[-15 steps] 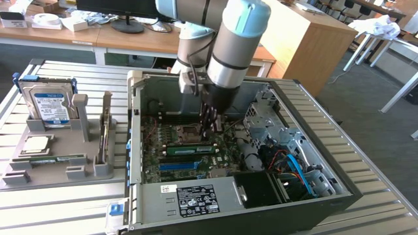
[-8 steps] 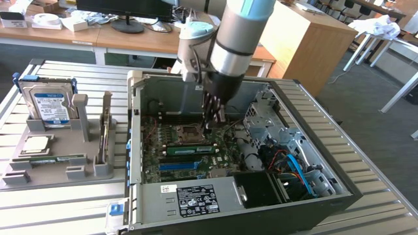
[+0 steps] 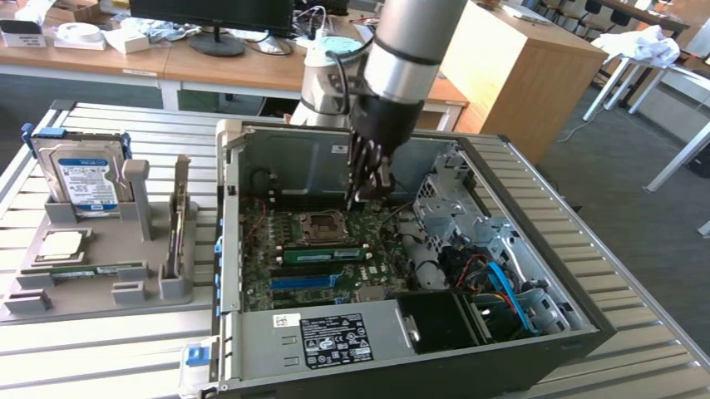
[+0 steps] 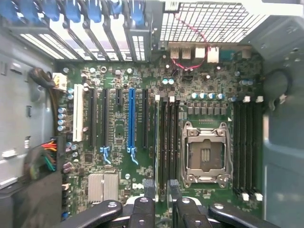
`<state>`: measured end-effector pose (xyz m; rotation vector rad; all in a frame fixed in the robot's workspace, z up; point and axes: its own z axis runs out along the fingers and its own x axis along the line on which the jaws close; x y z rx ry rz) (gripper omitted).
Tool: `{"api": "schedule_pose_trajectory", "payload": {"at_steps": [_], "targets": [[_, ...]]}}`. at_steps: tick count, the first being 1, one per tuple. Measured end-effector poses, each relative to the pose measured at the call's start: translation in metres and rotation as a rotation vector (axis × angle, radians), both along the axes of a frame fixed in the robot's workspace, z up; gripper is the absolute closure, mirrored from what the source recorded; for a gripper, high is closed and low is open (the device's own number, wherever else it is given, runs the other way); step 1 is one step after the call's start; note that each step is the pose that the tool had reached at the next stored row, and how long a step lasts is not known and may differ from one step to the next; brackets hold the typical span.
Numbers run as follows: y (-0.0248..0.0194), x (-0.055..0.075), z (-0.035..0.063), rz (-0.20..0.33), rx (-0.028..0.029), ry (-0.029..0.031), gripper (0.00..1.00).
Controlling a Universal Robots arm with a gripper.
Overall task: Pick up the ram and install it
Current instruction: 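Insert the ram into the slot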
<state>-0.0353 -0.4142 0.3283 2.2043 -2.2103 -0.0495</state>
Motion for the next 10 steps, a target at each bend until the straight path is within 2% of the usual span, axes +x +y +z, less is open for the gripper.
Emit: {"api": "schedule_pose_trajectory", "payload": {"at_steps": [6, 10], "targets": [[0.0000, 0.000, 0.0187, 0.000, -0.0009, 0.0001, 0.75], [0.0000, 0.000, 0.0271, 0.000, -0.0009, 0.0000, 0.75]]}}
